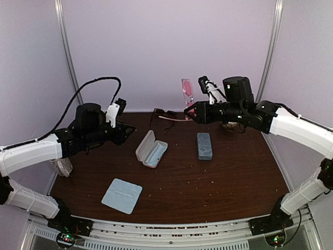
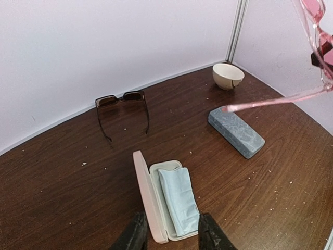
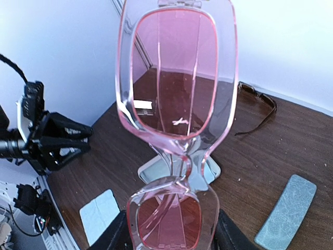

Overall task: Organize the sunglasses
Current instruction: Close the left temple of the sunglasses on the sunglasses, then close the right temple of the sunglasses on the sunglasses.

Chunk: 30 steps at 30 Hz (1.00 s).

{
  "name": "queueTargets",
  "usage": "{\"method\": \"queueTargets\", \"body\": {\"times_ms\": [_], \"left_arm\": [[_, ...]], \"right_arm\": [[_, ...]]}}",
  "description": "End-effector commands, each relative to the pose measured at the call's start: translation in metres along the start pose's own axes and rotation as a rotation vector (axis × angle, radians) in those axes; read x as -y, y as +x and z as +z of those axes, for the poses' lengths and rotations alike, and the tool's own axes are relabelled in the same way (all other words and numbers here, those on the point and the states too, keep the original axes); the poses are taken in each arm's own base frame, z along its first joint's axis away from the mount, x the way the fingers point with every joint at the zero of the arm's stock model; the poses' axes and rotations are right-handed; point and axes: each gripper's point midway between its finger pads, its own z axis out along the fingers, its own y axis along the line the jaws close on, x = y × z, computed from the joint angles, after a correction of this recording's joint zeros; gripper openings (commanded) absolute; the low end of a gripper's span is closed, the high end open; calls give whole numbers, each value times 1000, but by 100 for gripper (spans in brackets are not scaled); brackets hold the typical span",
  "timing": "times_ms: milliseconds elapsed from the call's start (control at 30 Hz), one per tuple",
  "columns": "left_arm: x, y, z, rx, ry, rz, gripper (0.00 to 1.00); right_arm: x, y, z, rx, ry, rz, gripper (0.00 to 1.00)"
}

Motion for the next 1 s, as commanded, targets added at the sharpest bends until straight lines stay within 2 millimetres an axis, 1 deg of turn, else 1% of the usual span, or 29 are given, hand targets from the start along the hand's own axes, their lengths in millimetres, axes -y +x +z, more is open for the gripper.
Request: {"method": "queueTargets", "body": {"times_ms": [0,133,233,300,500,733,967], "left_arm": [[6,-13,-3,61,27,-3,36],[9,-16,0,71,40,-1,36],[10,-18,4,73,48,1,35],[11,-19,8,71,53,4,34],[16,-26,13,95,86,-7,33],[22,-38,17,139,122,-30,33],[26,-42,15,174,144,-52,33]], "right_arm": [[-18,-63,-27,205,-45,57,40],[-34,-74,-28,234,-119,91,40],[-48,-75,-24,231,-174,113,40],[-59,-73,-21,221,-213,125,40],[-85,-58,-12,172,-317,170,40],[-121,-32,-2,95,-448,203,40],[-135,2,12,-1,-494,215,39]]}}
